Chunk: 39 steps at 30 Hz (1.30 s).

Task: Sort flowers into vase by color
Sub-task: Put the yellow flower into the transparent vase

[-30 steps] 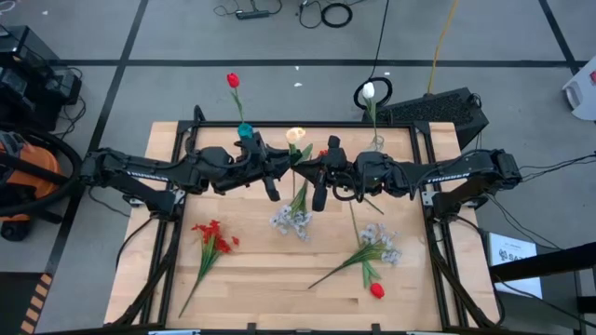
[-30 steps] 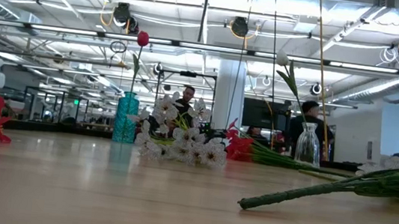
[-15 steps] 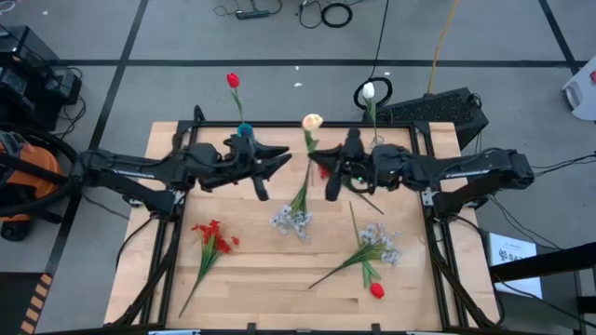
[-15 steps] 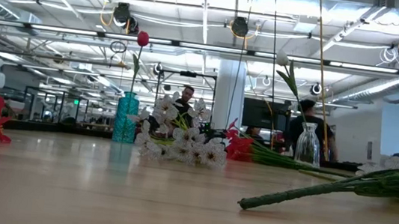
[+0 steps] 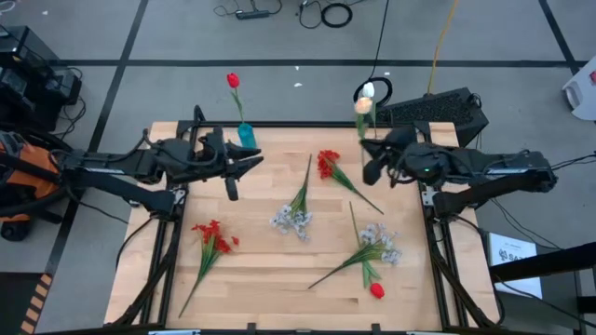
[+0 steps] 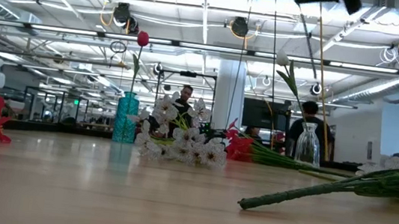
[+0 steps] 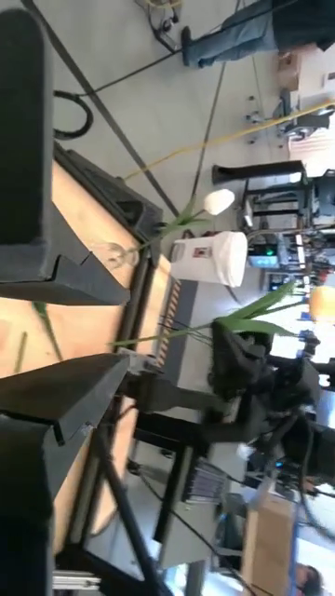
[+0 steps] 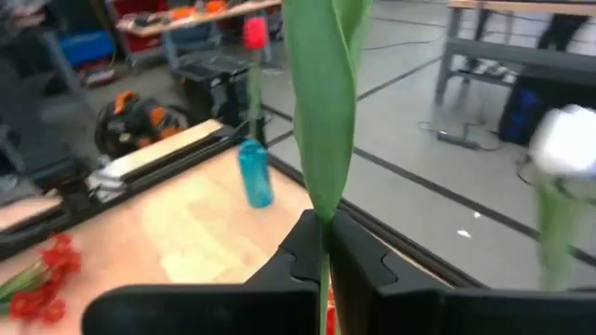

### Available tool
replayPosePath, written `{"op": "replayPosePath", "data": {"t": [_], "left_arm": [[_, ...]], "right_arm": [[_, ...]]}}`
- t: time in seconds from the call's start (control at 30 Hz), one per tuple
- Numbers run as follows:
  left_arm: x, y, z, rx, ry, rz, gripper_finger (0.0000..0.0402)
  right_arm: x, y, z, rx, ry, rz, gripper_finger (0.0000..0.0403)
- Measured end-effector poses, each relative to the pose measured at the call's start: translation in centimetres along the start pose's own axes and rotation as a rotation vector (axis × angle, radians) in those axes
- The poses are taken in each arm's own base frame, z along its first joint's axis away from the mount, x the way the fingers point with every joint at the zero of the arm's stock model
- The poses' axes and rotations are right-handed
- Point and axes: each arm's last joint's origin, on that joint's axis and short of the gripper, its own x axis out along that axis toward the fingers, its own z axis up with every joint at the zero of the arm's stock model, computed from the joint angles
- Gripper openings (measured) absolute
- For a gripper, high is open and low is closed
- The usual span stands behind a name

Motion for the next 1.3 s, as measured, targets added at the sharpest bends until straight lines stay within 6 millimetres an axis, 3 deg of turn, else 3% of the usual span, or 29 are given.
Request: {"op": "replayPosePath", "data": {"t": [0.27,0.53,0.77,1.3], "left_arm": [[-0.3,0.4,-2.9,0.022,0.050,-0.009,0.0100],[-1.7,1.7,-5.3,-0.026,-0.024,-0.075,0.0099],[-1.5,2.1,-7.3,-0.090,-0.004,-0.083,0.0099],[-1.2,2.0,-7.6,-0.117,0.009,-0.076,0.0099]], "right_arm": [[-1.9,-5.0,-3.4,0.082,-0.098,-0.163,0.0000],[-1.8,-7.8,-3.2,0.030,-0.178,-0.282,0.0000],[0.2,-9.7,-2.3,-0.003,-0.163,-0.283,0.0000],[6.3,-14.3,-1.6,-0.047,-0.100,-0.269,0.0000]]}}
